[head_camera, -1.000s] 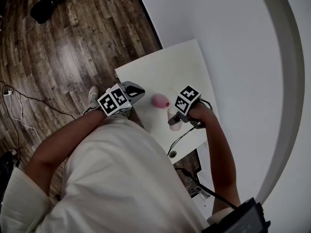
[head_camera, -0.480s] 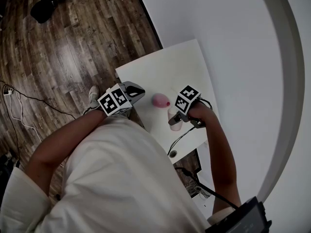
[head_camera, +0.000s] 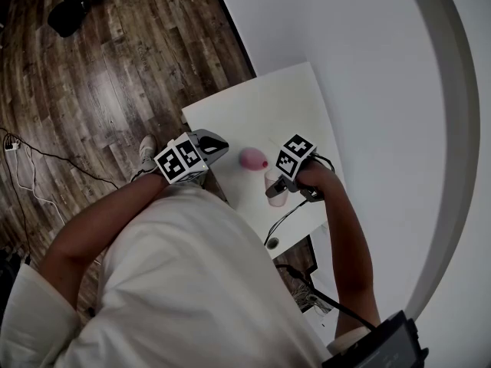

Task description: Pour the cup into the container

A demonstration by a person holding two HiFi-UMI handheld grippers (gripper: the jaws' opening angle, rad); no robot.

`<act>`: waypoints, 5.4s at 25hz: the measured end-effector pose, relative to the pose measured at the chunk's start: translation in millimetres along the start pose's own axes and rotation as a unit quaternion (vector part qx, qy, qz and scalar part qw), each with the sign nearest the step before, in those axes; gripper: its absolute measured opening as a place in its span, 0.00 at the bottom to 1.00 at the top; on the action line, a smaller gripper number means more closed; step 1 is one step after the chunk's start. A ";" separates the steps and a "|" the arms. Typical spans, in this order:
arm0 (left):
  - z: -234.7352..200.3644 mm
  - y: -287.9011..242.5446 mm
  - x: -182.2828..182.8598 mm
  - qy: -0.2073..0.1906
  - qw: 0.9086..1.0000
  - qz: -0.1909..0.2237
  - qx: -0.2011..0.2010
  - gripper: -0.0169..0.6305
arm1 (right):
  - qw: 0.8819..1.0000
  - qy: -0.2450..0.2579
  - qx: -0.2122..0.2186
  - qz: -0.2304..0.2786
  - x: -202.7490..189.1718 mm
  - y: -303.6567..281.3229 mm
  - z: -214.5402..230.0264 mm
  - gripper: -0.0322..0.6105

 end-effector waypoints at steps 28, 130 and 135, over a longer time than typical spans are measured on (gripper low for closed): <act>-2.4 -0.6 0.0 0.002 1.000 0.003 0.000 0.04 | 1.000 0.006 0.003 -0.021 2.4 0.4 0.5 0.65; 7.0 -15.2 -14.1 0.007 1.000 0.011 -0.006 0.04 | 0.982 0.071 -0.025 -0.176 12.8 -14.9 8.1 0.65; 9.6 -15.0 -15.9 0.006 1.000 0.010 -0.007 0.04 | 0.975 0.080 -0.033 -0.207 16.0 -21.0 11.1 0.65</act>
Point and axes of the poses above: the fingertips, and each gripper's own axes: y backward along the fingers, z to its right, x out of its top, the point moved 4 cm from there along y, backward along the fingers, and after that the axes turned 8 degrees about -x, right-handed, at the moved point
